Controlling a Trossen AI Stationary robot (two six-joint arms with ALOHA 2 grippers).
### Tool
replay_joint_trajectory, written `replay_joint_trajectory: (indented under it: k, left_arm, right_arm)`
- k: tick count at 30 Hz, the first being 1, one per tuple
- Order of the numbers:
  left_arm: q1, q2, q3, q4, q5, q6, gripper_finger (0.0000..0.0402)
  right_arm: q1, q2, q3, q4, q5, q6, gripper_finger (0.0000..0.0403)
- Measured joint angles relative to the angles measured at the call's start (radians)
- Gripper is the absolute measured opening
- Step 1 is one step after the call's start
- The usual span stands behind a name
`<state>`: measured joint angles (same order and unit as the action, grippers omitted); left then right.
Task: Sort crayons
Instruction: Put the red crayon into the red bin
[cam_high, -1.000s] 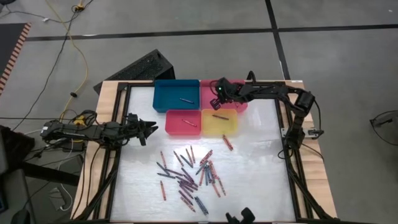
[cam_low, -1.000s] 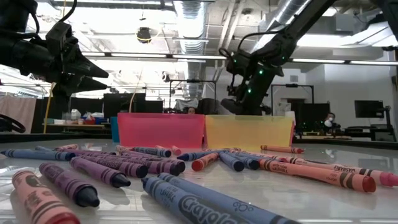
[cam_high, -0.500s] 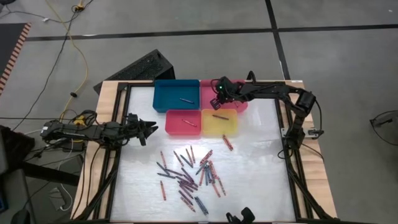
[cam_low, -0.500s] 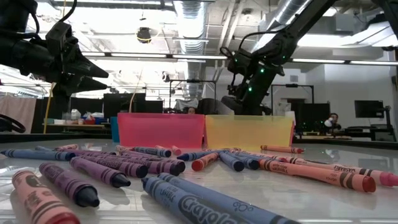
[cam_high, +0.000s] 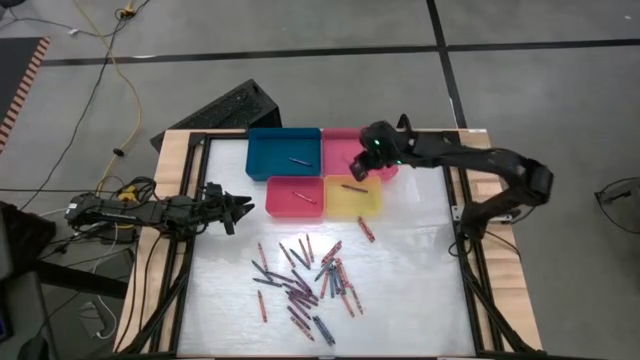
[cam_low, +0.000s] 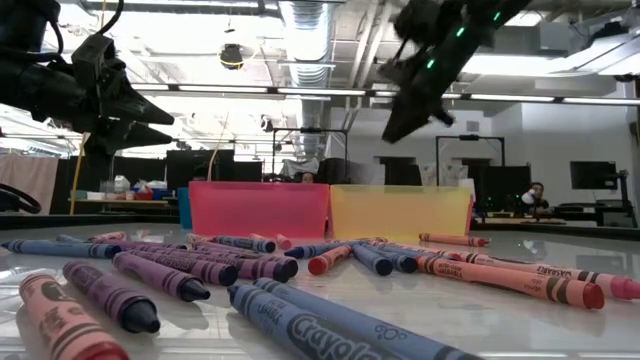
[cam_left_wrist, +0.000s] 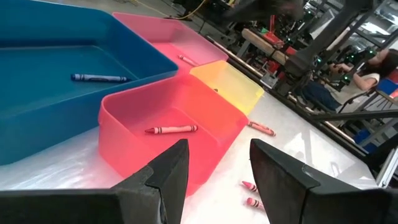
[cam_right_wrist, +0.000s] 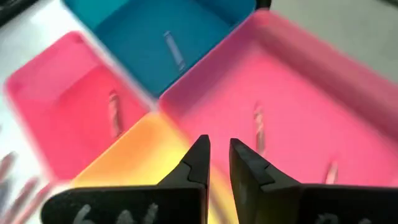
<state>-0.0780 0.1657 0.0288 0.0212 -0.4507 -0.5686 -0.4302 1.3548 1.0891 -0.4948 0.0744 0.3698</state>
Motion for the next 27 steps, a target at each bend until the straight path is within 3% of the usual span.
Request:
replay_joint_trajectory:
  k: [6,13,22,27]
  left_arm:
    - [0.000,0.000,0.000,0.000,0.000,0.000,0.0160]
    - [0.000,0.000,0.000,0.000,-0.001,0.000,0.0160]
    - [0.000,0.000,0.000,0.000,-0.001,0.000,0.0160]
    - [0.000,0.000,0.000,0.000,-0.001,0.000,0.0160]
  right_arm:
    - [0.186,-0.081,0.000,-0.259,0.014,0.186,0.0056]
    - [0.448,-0.051,0.000,-0.459,0.172,0.460,0.0056]
    - [0.629,0.078,0.000,-0.433,0.202,0.630,0.0062]
    - [0.654,0.202,0.000,-0.405,0.202,0.652,0.0106]
